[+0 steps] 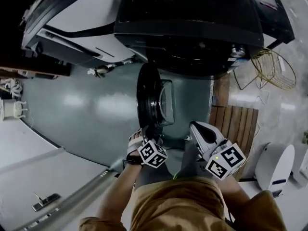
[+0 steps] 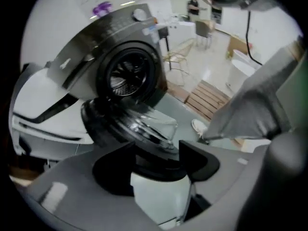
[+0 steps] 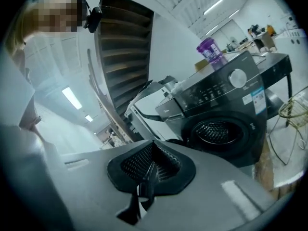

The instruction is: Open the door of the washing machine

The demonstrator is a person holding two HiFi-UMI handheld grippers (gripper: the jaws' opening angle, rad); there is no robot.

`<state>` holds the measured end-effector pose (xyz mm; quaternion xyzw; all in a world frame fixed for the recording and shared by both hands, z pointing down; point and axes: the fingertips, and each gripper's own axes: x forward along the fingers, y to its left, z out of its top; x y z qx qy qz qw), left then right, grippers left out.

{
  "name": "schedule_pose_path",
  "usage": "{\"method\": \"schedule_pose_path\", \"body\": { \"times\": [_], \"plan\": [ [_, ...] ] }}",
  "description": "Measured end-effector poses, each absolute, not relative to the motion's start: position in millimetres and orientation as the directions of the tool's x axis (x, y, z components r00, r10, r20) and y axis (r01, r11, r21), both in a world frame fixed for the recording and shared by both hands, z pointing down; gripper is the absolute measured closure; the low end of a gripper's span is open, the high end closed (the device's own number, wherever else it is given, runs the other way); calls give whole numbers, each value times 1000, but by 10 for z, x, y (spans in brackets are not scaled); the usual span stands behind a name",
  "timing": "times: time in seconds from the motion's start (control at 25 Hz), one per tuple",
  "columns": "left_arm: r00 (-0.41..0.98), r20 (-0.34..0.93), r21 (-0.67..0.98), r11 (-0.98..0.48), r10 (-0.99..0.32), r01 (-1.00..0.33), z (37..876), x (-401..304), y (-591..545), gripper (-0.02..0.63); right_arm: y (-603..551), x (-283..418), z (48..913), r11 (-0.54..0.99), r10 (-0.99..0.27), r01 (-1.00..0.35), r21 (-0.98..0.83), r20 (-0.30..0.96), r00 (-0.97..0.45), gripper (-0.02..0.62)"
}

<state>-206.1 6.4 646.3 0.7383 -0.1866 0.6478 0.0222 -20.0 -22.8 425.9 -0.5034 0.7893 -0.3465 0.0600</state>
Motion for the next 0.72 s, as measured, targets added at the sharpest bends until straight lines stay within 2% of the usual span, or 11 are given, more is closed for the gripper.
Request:
{"method": "schedule_pose_path", "body": {
  "times": [0.08, 0.24, 0.4, 0.52, 0.72],
  "plan": [
    [82, 955, -216, -856, -285, -470, 6382, -2396, -66, 279, -294, -380, 4274, 303, -797, -736, -605, 263, -544, 591],
    [48, 928, -256, -725, -370, -639, 6303, -3023, -344, 307, -379, -762, 4293, 372, -734, -712, -595, 281, -618, 591],
    [34, 903, -205, -498, -429, -842, 6236, -3634, -610, 307, -415, -1104, 4322, 418, -684, -702, -577, 308, -661, 591],
    [27, 906, -151, -381, -423, -912, 6330, -4017, -735, 311, -401, -1326, 4344, 436, -657, -701, -565, 332, -677, 591],
    [40, 898, -105, -302, -437, -948, 6439, -4356, -1096, 312, -436, -1655, 4368, 440, -635, -705, -556, 363, -682, 591]
  ]
}}
